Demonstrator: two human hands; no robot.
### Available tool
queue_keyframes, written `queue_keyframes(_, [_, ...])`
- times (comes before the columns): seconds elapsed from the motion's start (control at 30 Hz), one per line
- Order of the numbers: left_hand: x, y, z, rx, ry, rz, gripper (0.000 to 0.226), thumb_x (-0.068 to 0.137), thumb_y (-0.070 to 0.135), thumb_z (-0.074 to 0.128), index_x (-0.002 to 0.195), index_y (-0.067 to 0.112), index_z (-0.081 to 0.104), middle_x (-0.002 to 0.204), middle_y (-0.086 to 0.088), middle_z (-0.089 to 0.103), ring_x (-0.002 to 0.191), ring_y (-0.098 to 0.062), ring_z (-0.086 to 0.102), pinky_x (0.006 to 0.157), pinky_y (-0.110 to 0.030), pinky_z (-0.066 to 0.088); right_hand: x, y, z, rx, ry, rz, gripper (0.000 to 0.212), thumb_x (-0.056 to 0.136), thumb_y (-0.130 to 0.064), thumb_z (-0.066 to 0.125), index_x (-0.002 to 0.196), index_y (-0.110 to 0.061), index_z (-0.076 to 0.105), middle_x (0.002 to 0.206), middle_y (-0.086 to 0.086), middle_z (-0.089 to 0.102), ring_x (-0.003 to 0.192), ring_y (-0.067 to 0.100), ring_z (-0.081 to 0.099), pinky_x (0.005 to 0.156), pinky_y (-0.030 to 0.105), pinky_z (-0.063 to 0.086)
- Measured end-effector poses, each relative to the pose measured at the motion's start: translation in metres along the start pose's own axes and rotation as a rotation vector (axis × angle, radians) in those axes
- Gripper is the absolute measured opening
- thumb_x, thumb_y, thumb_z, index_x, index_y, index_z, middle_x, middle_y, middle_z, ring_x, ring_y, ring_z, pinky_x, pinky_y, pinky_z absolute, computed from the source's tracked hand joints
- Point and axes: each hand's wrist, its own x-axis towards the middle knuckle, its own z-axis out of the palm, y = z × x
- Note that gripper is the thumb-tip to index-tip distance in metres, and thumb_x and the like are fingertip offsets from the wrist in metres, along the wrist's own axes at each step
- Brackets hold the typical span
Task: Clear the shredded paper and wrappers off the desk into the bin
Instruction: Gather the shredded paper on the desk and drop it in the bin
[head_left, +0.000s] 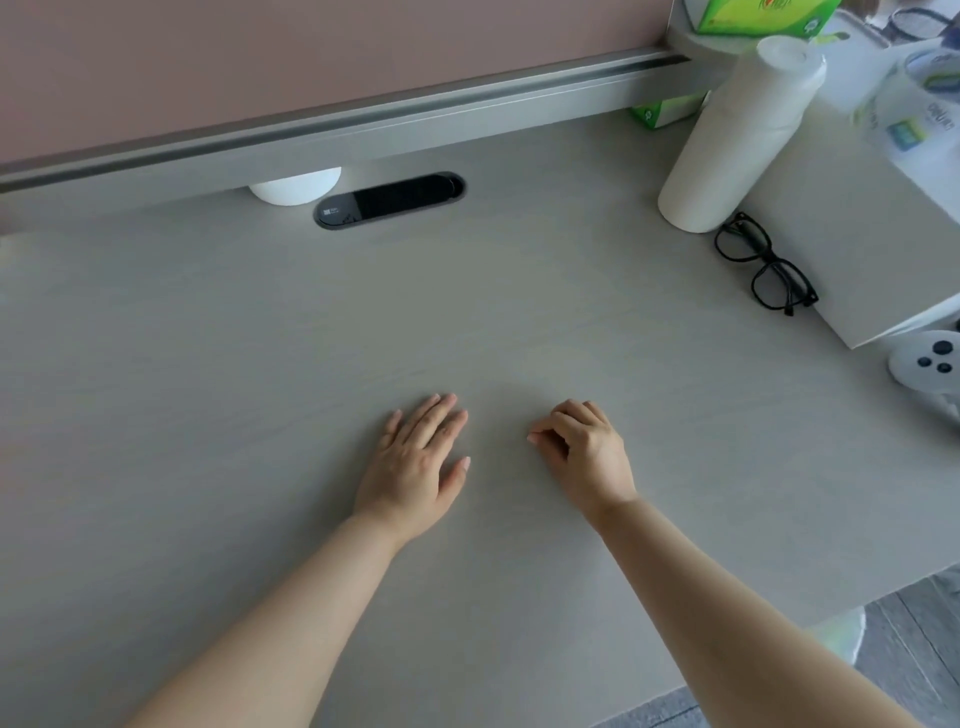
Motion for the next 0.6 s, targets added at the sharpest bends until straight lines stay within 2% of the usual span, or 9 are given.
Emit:
queue_keyframes(0.13, [0.0,0.004,0.002,-0.039,0.054,-0.036,0.045,0.082,0.035,0.043,0.112,0.006,0.062,0.127,-0.014,0.055,0.122,-0.023,0.039,0.099,-0.047,0.031,0.003,0.004,-0.002,-0.061,-0.032,-0.081,0.027,0.081,-0.024,0.046,0.069,-0.008,0.064,0.069,0.008,0.06,0.063,0.03,0.054,0.052,0.029,0.046])
queue_keyframes(0.27, [0.001,0.012,0.005,-0.099,0.112,-0.06,0.036,0.08,0.03,0.046,0.103,0.009,0.063,0.118,-0.014,0.06,0.114,-0.024,0.044,0.094,-0.05,0.039,0.007,0.009,-0.008,-0.129,-0.122,-0.143,0.028,0.082,-0.022,0.04,0.07,-0.007,0.06,0.07,0.012,0.06,0.064,0.032,0.056,0.051,0.032,0.047])
queue_keyframes(0.33, [0.003,0.02,0.006,-0.134,0.127,-0.048,0.029,0.08,0.028,0.048,0.102,0.014,0.061,0.111,-0.012,0.061,0.104,-0.025,0.05,0.086,-0.043,0.044,0.008,0.015,-0.015,-0.076,-0.116,-0.07,0.021,0.084,-0.017,0.045,0.073,-0.004,0.057,0.071,0.015,0.061,0.066,0.034,0.057,0.058,0.034,0.041])
queue_keyframes(0.4, [0.009,0.029,0.007,-0.173,0.123,-0.033,0.024,0.079,0.029,0.051,0.099,0.018,0.058,0.1,-0.009,0.061,0.091,-0.026,0.054,0.076,-0.039,0.045,0.006,0.022,-0.023,-0.024,-0.07,0.024,0.01,0.083,-0.007,0.051,0.076,-0.001,0.056,0.074,0.018,0.062,0.067,0.036,0.058,0.059,0.028,0.036])
queue_keyframes(0.5, [0.024,0.046,0.011,-0.22,0.06,-0.004,0.027,0.077,0.033,0.053,0.091,0.014,0.065,0.084,-0.009,0.059,0.073,-0.029,0.059,0.064,-0.036,0.052,0.002,0.031,-0.029,-0.006,-0.031,0.078,0.004,0.081,0.0,0.054,0.078,0.001,0.056,0.074,0.019,0.061,0.067,0.037,0.057,0.062,0.028,0.035])
queue_keyframes(0.6, [0.041,0.061,0.015,-0.278,-0.017,-0.032,0.027,0.073,0.032,0.061,0.083,0.009,0.07,0.074,-0.01,0.059,0.063,-0.028,0.06,0.057,-0.036,0.054,-0.002,0.035,-0.032,0.014,-0.052,0.071,0.007,0.079,0.005,0.055,0.076,-0.001,0.056,0.073,0.017,0.061,0.066,0.034,0.057,0.058,0.024,0.03])
